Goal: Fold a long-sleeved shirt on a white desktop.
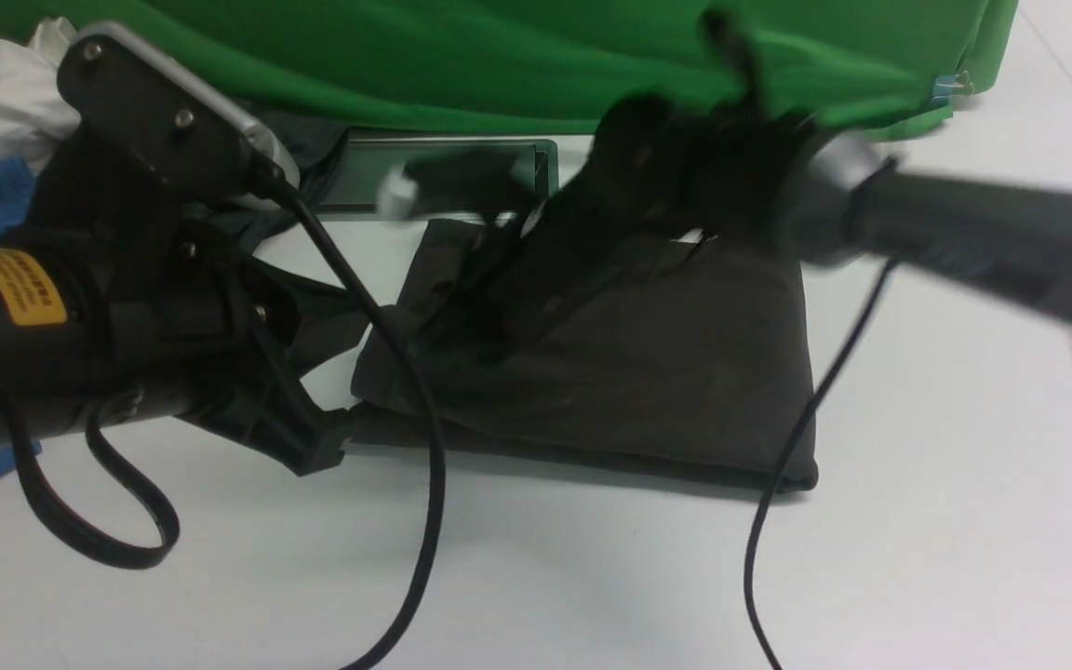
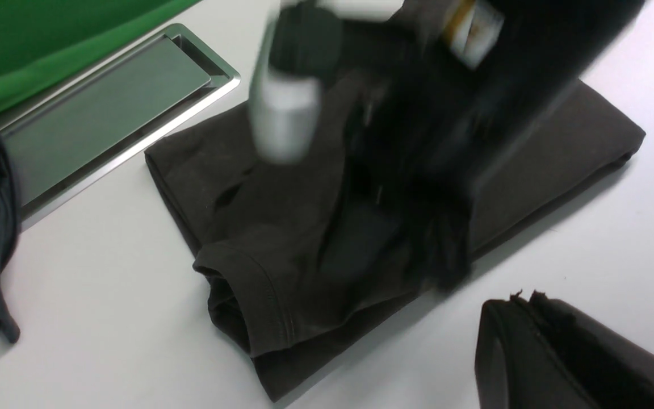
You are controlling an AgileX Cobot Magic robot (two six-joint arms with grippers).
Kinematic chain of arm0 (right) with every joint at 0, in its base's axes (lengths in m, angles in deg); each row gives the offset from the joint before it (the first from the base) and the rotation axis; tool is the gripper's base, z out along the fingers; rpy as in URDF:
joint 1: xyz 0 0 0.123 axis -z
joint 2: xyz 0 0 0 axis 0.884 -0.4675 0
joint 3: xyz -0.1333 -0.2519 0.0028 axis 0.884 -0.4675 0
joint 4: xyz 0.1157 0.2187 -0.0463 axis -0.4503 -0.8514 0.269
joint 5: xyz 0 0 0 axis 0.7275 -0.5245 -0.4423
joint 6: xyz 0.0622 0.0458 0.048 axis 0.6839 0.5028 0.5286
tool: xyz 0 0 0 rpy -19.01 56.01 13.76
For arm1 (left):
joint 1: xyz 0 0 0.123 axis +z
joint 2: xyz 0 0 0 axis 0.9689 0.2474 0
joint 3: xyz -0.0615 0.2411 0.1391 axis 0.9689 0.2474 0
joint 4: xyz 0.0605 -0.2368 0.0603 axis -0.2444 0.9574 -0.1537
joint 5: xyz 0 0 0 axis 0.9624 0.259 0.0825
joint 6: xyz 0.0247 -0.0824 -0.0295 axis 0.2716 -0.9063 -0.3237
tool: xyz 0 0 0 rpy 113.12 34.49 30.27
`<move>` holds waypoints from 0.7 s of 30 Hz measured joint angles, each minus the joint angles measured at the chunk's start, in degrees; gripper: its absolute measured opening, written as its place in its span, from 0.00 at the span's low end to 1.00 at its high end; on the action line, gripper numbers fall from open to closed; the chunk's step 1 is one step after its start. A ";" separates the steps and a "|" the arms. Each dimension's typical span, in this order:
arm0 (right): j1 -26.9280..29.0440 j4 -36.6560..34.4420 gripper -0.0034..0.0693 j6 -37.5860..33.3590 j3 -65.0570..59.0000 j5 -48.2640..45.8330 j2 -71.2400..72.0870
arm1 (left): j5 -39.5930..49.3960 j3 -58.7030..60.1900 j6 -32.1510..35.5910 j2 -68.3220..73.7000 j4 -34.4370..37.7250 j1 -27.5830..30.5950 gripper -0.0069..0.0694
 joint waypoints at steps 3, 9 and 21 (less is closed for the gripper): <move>4.77 11.66 0.07 5.93 0.00 -4.21 5.92 | 0.09 0.00 -0.99 0.69 0.05 0.00 0.11; 14.82 22.95 0.08 15.15 -0.63 -9.16 8.37 | -5.03 -0.33 -1.76 10.73 0.15 0.00 0.11; 22.98 23.80 0.10 18.69 -9.13 1.79 6.21 | -9.48 -13.69 -4.27 42.20 -2.18 5.88 0.11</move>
